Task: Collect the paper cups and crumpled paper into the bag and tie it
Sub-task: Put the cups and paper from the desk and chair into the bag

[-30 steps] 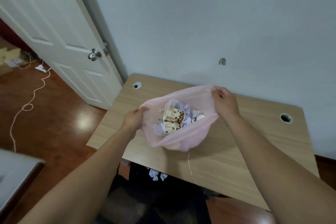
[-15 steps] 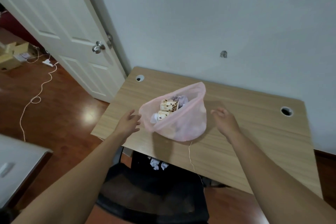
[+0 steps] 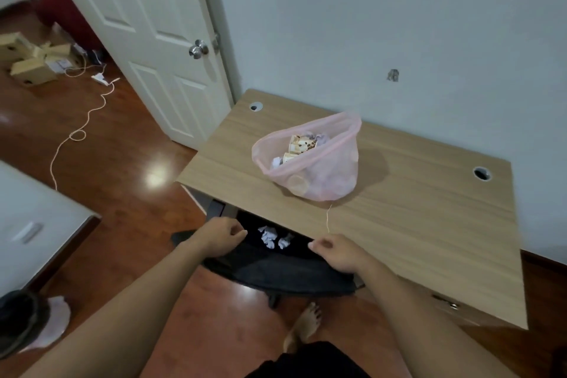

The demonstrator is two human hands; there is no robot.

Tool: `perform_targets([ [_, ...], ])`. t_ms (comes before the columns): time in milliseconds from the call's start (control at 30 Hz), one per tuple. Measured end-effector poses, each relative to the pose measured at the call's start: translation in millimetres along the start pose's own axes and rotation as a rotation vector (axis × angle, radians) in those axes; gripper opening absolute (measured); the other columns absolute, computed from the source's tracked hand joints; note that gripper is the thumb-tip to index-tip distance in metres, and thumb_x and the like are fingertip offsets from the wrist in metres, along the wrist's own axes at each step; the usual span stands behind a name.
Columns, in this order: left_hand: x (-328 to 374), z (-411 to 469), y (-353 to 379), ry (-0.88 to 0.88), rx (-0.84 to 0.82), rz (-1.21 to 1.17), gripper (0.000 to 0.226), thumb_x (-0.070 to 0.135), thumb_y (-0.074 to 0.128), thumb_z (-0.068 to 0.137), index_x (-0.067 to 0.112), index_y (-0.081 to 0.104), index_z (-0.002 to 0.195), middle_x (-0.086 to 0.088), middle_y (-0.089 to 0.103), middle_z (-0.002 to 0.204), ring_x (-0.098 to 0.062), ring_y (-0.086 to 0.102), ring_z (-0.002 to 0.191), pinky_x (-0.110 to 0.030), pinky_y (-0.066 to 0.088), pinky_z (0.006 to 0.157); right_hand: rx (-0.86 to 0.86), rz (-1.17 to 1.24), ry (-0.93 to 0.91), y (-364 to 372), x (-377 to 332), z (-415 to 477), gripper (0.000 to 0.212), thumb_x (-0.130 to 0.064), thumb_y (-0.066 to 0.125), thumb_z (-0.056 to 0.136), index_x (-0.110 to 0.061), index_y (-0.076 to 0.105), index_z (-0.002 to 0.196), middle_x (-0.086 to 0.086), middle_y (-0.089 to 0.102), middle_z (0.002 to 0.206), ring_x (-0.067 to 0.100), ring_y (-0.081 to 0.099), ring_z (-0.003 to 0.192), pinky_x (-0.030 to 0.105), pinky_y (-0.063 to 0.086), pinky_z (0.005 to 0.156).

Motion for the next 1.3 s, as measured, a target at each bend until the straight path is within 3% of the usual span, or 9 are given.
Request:
perform_targets([
  [100, -4, -30, 18, -0.002, -0.009, 0.114, 0.036, 0.062, 0.044, 0.098, 0.034, 0.062, 0.083, 0.006, 0.068, 0.088, -0.022, 0.066, 0.086, -0.037, 0.053, 0.074, -0.124, -0.162, -0.003, 34, -9, -23, 0.059, -0.069, 0.046, 0.107, -0.017, 0.073, 0.098, 0.004, 0.072, 0.099, 0.033, 0.07, 0.106, 0.039, 0.049, 0.086],
  [233, -1, -63, 38, -0.025, 0.142, 0.282, 0.055, 0.059, 0.03, 0.097, 0.032, 0.077, 0.102, 0.002, 0.071, 0.117, -0.023, 0.065, 0.106, -0.044, 0.042, 0.105, -0.133, -0.287, 0.047, 58, -12, -47, 0.074, -0.077, 0.025, 0.107, -0.031, 0.064, 0.151, 0.003, 0.063, 0.152, 0.03, 0.058, 0.138, 0.045, 0.048, 0.109],
  [400, -3, -88, 51, -0.072, 0.199, 0.273, 0.067, 0.057, 0.02, 0.091, 0.035, 0.08, 0.111, 0.001, 0.072, 0.126, -0.024, 0.059, 0.114, -0.043, 0.038, 0.109, -0.051, -0.348, 0.004, 79, -16, -77, 0.096, -0.096, 0.01, 0.093, -0.041, 0.056, 0.157, -0.005, 0.063, 0.154, 0.026, 0.058, 0.14, 0.051, 0.048, 0.112],
  [600, -20, -127, 71, -0.092, 0.265, 0.266, 0.073, 0.053, 0.012, 0.086, 0.035, 0.081, 0.105, 0.005, 0.074, 0.117, -0.022, 0.057, 0.112, -0.04, 0.037, 0.107, -0.08, -0.381, -0.161, 125, -22, -121, 0.104, -0.109, 0.023, 0.079, -0.051, 0.041, 0.163, -0.02, 0.048, 0.166, 0.014, 0.048, 0.151, 0.048, 0.043, 0.119],
  [1000, -77, -228, 101, -0.179, 0.268, 0.224, 0.062, 0.048, 0.026, 0.086, 0.035, 0.082, 0.108, 0.01, 0.076, 0.12, -0.016, 0.061, 0.12, -0.037, 0.034, 0.116, -0.183, -0.295, -0.285, 245, -44, -167, 0.105, -0.105, 0.034, 0.082, -0.046, 0.034, 0.168, -0.011, 0.043, 0.17, 0.016, 0.045, 0.155, 0.045, 0.041, 0.125],
  [1067, -84, -247, 106, -0.21, 0.254, 0.207, 0.059, 0.047, 0.03, 0.093, 0.035, 0.08, 0.121, 0.007, 0.068, 0.145, -0.017, 0.052, 0.142, -0.042, 0.023, 0.129, -0.235, -0.329, -0.307, 265, -53, -175, 0.105, -0.105, 0.036, 0.082, -0.049, 0.025, 0.17, -0.011, 0.035, 0.175, 0.018, 0.039, 0.159, 0.046, 0.037, 0.127],
  [1167, -100, -283, 120, -0.333, 0.282, 0.201, 0.055, 0.048, 0.034, 0.105, 0.031, 0.069, 0.144, -0.003, 0.03, 0.177, -0.024, 0.013, 0.166, -0.048, 0.001, 0.136, -0.311, -0.349, -0.35, 293, -67, -184, 0.104, -0.103, 0.04, 0.082, -0.053, 0.017, 0.17, -0.01, 0.028, 0.179, 0.02, 0.033, 0.162, 0.048, 0.035, 0.129],
  [1233, -111, -311, 129, -0.439, 0.425, 0.118, 0.059, 0.045, 0.039, 0.107, 0.018, 0.052, 0.158, -0.01, 0.001, 0.182, -0.03, -0.006, 0.168, -0.054, 0.001, 0.135, -0.359, -0.351, -0.365, 310, -76, -190, 0.105, -0.103, 0.042, 0.081, -0.054, 0.016, 0.17, -0.009, 0.025, 0.18, 0.02, 0.029, 0.164, 0.048, 0.032, 0.13],
  [1300, -123, -336, 138, -0.524, 0.546, 0.014, 0.071, 0.039, 0.046, 0.107, 0.005, 0.029, 0.167, -0.016, -0.013, 0.18, -0.037, -0.008, 0.167, -0.058, 0.009, 0.135, -0.4, -0.382, -0.381, 326, -84, -195, 0.107, -0.104, 0.042, 0.079, -0.054, 0.013, 0.17, -0.008, 0.022, 0.181, 0.021, 0.027, 0.165, 0.049, 0.03, 0.131],
])
Point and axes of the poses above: each hand's wrist, its own z-axis towards the middle knuckle, its own y-axis out of the palm, x = y × z, the point moved 5 cm from there along z, towards the middle knuckle
